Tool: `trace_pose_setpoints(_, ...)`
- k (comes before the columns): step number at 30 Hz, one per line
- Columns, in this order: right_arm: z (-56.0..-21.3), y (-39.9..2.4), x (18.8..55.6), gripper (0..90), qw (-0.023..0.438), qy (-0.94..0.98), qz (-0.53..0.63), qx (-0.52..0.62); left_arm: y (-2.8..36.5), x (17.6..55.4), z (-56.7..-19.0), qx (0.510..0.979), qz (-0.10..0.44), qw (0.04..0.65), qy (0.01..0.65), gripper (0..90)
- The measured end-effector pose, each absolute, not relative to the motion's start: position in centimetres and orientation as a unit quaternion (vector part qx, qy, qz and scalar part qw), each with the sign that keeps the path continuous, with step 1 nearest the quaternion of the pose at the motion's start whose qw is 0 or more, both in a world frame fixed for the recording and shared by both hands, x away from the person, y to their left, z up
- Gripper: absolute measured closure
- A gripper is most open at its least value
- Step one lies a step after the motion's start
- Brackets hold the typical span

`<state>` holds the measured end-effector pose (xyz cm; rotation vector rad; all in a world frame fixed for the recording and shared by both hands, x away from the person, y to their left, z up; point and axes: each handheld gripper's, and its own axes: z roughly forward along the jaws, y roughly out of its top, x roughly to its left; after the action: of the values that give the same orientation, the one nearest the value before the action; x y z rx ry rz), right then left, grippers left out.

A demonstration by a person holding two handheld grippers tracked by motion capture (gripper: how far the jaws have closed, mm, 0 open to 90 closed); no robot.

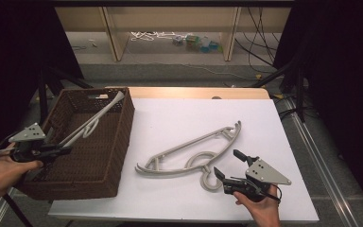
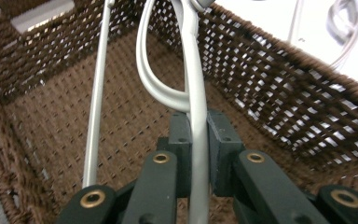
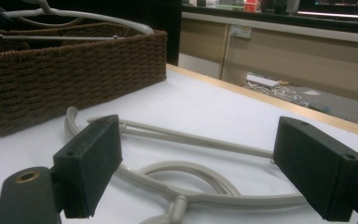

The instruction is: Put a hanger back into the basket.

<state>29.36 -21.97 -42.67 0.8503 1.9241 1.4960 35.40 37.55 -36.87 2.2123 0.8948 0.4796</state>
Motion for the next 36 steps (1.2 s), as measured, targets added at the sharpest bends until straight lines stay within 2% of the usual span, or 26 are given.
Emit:
trace_pose_setpoints(4,-42.7,-21.9,29.4,16.7,0.273,0.714,0.562,0.316,37.1,36.0,-37.1,0.853,0.178,0.348,0.345,81.7)
trace_pose_setpoints(12,-42.7,-21.9,29.3,16.8,0.272,0.718,0.556,0.319,35.8,37.0,-38.4,0.872,0.168,0.302,0.346,81.6)
trace_pose_setpoints(15,-42.5,-22.0,29.2,17.0,0.269,0.725,0.549,0.318,35.5,37.4,-38.8,0.887,0.130,0.272,0.351,81.5)
trace_pose_setpoints(16,-42.7,-21.9,29.6,17.0,0.282,0.714,0.563,0.307,35.4,37.6,-39.0,0.888,0.125,0.269,0.352,81.4)
trace_pose_setpoints(20,-42.7,-21.9,29.4,17.0,0.272,0.718,0.558,0.316,35.1,38.0,-39.6,0.886,0.149,0.271,0.346,81.2)
trace_pose_setpoints(22,-42.7,-21.9,29.5,17.0,0.279,0.717,0.557,0.312,35.1,38.1,-39.5,0.898,0.119,0.243,0.347,80.6)
trace_pose_setpoints(24,-42.7,-21.9,29.4,17.0,0.271,0.718,0.557,0.317,34.6,38.2,-40.2,0.891,0.141,0.252,0.350,79.9)
trace_pose_setpoints(27,-42.7,-21.8,29.5,17.2,0.283,0.714,0.563,0.306,34.1,38.3,-40.2,0.910,0.128,0.210,0.335,77.7)
trace_pose_setpoints(32,-42.7,-21.9,29.5,17.3,0.282,0.718,0.557,0.308,34.0,38.3,-40.4,0.910,0.132,0.209,0.332,77.5)
trace_pose_setpoints(35,-42.6,-22.0,29.4,17.3,0.280,0.721,0.553,0.311,34.1,38.3,-40.1,0.913,0.134,0.214,0.319,73.5)
trace_pose_setpoints(36,-42.7,-21.9,29.6,17.4,0.281,0.713,0.566,0.305,34.1,38.1,-40.1,0.907,0.132,0.222,0.331,68.8)
